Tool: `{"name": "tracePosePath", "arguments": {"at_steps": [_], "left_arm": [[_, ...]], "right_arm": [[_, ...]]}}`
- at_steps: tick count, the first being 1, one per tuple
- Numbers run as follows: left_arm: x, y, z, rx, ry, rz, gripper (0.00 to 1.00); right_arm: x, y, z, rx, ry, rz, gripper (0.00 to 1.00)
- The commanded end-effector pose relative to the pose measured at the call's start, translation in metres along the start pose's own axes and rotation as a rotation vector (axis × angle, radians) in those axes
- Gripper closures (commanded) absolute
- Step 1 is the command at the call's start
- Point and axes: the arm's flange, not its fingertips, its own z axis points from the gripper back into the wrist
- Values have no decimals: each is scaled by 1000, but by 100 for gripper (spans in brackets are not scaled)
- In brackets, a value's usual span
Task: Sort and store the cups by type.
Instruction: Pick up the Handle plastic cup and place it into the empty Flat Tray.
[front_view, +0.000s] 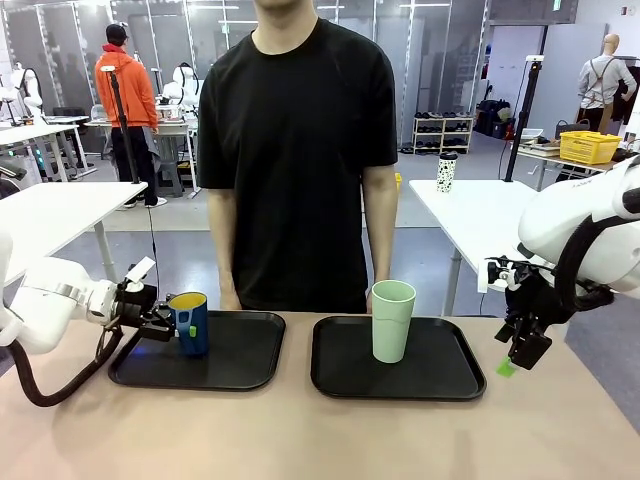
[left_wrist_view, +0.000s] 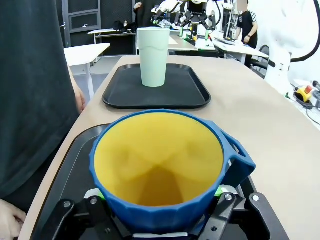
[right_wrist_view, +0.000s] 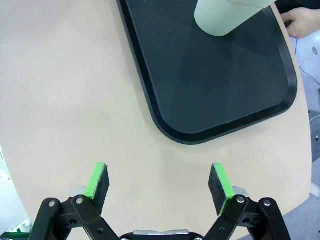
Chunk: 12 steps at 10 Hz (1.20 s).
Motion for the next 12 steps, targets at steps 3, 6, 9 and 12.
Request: {"name": "tracePosePath", "arguments": {"at_steps": [3, 6, 9, 12], "left_arm": [[-11, 11, 0, 2, 12, -10, 24], [-14, 10, 0, -3, 14, 11, 15], [-15, 7, 3, -8, 27, 13, 0], [-15, -1, 11, 21, 51, 15, 0]], "right_arm": [[0, -1, -1, -4, -7, -1, 0], [0, -1, -1, -4, -7, -1, 0], [0, -1, -1, -4, -7, -1, 0], [0, -1, -1, -4, -7, -1, 0]]}}
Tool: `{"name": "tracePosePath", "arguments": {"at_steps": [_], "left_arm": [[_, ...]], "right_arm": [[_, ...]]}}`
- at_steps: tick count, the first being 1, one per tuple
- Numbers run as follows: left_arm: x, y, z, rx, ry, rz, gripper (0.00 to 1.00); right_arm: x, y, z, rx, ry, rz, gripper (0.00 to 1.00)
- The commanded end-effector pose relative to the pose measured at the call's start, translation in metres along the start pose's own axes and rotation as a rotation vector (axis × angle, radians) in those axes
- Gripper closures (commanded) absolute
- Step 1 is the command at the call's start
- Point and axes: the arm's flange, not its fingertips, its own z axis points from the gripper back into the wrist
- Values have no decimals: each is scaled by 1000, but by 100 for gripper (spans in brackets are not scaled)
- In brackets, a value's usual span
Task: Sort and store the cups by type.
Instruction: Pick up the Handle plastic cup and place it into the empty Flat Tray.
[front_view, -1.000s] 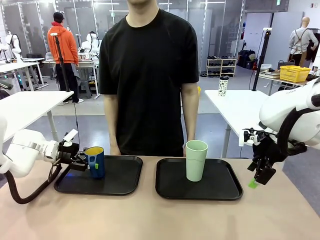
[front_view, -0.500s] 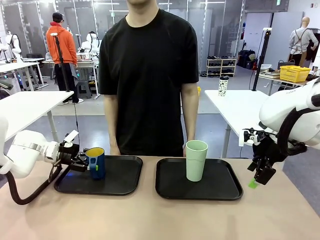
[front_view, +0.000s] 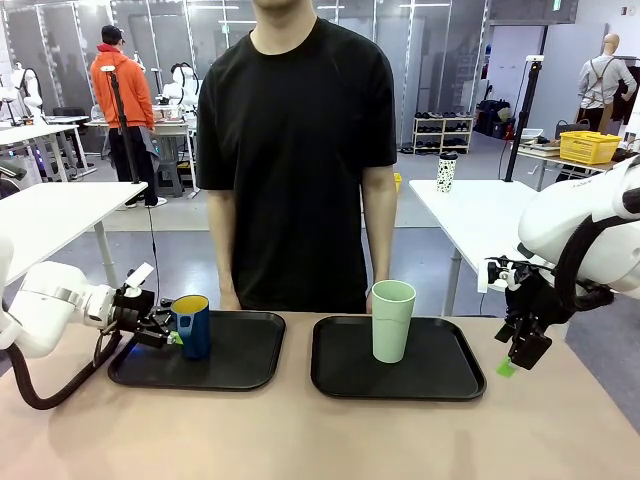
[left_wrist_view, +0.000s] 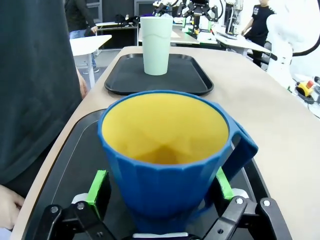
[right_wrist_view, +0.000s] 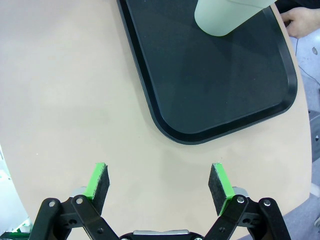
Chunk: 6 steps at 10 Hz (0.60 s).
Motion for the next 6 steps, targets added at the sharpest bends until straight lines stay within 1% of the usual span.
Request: {"name": "tracePosePath", "arguments": {"at_steps": [1, 2, 4, 6], "left_arm": [[-1, -7, 8, 25, 21, 1, 0], [-3, -11, 14, 33, 15, 6, 0], [-4, -21, 29, 82, 40, 4, 0], [-4, -37, 49, 103, 63, 10, 0]], "right_arm": [[0, -1, -1, -4, -7, -1, 0], [0, -1, -1, -4, -7, -1, 0], [0, -1, -1, -4, -7, -1, 0], [0, -1, -1, -4, -7, -1, 0]]}}
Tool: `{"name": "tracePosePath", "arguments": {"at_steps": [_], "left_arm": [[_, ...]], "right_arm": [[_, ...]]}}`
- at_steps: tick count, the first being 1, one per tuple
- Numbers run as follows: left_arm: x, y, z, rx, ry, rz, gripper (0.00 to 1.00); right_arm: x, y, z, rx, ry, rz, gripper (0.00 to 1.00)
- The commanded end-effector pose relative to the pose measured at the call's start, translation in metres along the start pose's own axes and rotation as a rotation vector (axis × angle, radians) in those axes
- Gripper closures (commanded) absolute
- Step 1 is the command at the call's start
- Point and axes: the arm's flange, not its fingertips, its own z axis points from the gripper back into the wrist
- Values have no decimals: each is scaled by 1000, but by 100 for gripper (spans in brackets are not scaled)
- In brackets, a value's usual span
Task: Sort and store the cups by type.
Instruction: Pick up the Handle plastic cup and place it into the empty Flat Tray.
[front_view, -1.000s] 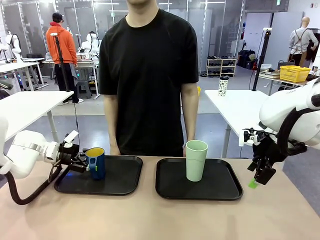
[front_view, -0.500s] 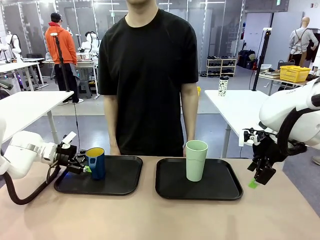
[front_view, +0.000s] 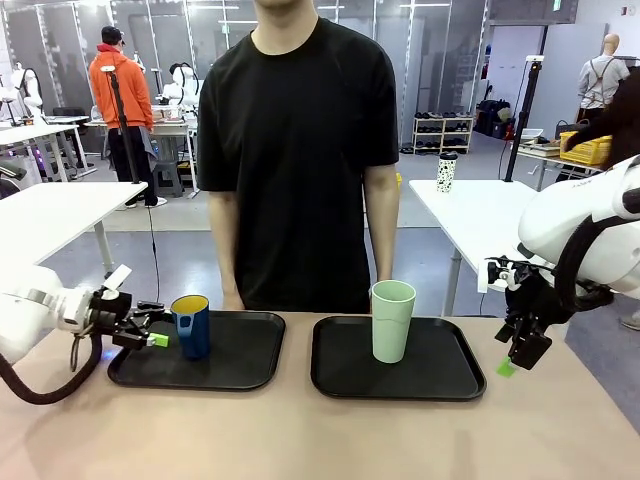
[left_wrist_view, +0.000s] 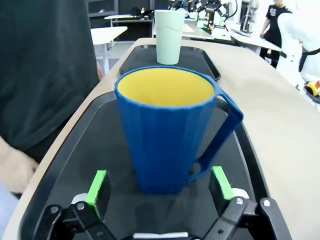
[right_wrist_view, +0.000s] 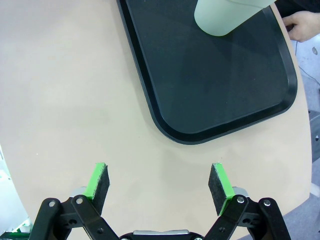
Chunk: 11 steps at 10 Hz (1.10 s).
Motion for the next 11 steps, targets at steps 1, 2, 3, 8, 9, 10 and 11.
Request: {"name": "tracePosePath", "arguments": {"at_steps": [1, 2, 3, 8, 9, 10, 11], "left_arm": [[5, -26, 18, 46, 50, -10, 0], [9, -32, 34, 83, 63, -9, 0], [14, -39, 47, 112, 82, -8, 0], [19, -43, 73, 130, 95, 0, 0], [19, -43, 73, 130, 95, 0, 0], [19, -43, 73, 130, 95, 0, 0], [19, -43, 73, 130, 95, 0, 0]], "right_arm": [[0, -1, -1, -4, -7, -1, 0], [0, -1, -1, -4, -7, -1, 0], [0, -1, -1, -4, -7, -1, 0], [0, -1, -1, -4, -7, -1, 0], [0, -1, -1, -4, -7, -1, 0], [0, -1, -1, -4, -7, -1, 0], [0, -1, -1, -4, -7, -1, 0]]}}
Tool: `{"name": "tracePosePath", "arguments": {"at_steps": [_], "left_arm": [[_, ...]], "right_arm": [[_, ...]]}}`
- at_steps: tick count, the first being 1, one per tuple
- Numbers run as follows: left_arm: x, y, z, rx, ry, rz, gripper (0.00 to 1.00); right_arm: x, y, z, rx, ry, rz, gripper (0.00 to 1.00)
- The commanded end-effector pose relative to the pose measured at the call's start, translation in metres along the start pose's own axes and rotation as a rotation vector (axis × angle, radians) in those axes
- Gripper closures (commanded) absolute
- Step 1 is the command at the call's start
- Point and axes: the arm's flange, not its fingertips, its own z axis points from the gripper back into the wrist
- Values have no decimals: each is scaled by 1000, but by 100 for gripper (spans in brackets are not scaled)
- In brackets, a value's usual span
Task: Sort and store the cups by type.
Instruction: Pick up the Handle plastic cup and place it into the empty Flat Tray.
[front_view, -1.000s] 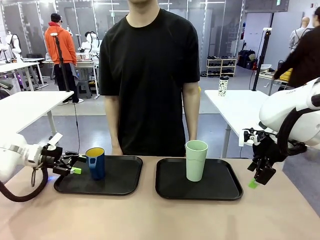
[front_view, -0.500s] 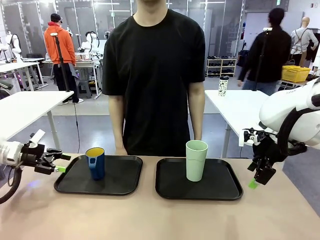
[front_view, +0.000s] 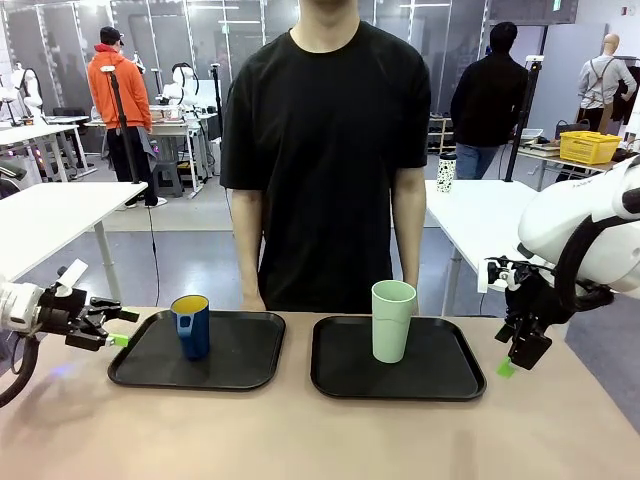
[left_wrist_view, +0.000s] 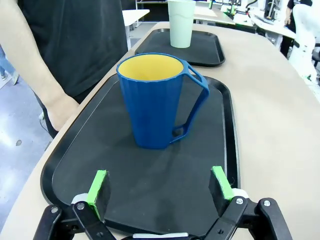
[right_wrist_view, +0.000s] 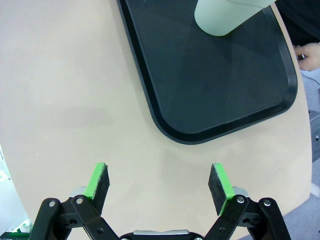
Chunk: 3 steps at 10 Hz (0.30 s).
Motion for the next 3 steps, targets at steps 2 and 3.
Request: {"name": "tracePosePath", "arguments": {"at_steps": [2, 3], "left_arm": [[1, 4, 0, 0, -10, -4, 0], [1, 4, 0, 0, -10, -4, 0]], "right_arm": [[0, -1, -1, -4, -7, 0, 0], [0, -1, -1, -4, -7, 0, 0]]}}
